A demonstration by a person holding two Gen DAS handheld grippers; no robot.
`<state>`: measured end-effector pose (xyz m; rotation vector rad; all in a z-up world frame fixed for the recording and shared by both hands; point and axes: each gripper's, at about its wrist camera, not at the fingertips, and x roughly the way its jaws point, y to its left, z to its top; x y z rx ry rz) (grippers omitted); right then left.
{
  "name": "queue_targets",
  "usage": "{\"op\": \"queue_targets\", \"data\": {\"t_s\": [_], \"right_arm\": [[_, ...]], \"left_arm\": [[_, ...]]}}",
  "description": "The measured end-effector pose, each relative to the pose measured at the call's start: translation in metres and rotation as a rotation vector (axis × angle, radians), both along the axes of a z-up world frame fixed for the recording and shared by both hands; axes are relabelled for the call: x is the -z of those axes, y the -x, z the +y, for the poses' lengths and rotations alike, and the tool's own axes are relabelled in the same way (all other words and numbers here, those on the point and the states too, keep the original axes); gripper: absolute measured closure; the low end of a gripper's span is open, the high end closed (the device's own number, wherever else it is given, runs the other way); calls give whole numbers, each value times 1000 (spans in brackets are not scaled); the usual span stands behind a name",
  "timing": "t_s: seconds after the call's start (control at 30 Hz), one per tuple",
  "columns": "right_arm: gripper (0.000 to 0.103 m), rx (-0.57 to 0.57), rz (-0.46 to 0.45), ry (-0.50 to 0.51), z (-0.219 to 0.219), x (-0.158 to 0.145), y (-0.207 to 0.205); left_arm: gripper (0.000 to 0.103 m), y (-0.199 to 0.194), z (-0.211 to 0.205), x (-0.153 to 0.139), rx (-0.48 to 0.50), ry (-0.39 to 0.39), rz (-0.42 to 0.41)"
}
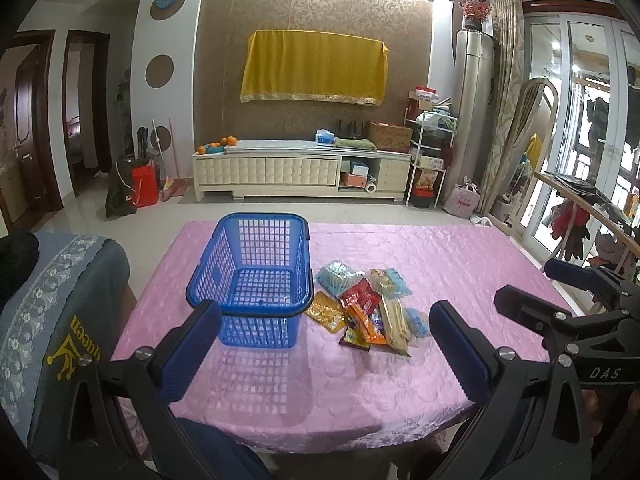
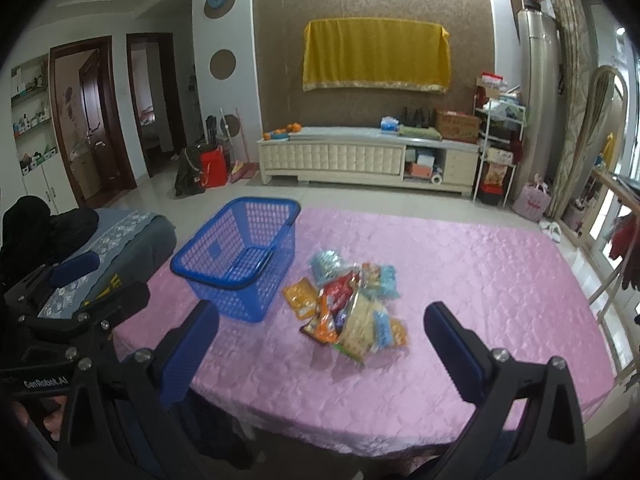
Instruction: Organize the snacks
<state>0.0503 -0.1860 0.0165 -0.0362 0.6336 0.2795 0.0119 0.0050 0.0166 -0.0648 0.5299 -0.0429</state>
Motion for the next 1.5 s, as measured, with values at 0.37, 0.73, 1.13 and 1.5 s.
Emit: {"op": "queue_targets", "data": {"t_s": [0.37,0.73,1.13,1.5], "right_arm": [[0,16,-48,37,-11,-12,-37],[0,105,17,1,-62,2,-94],[0,21,285,-29,-99,92,-151],[0,-138,523,-29,-91,183,-186]], "left_arm": [[0,-49,-16,-14,53,-35,15],[0,-124,-49,2,98,-20,125],[0,-168,-91,75,128,-94,311],[0,-191,-88,141,87,-58,497]]}}
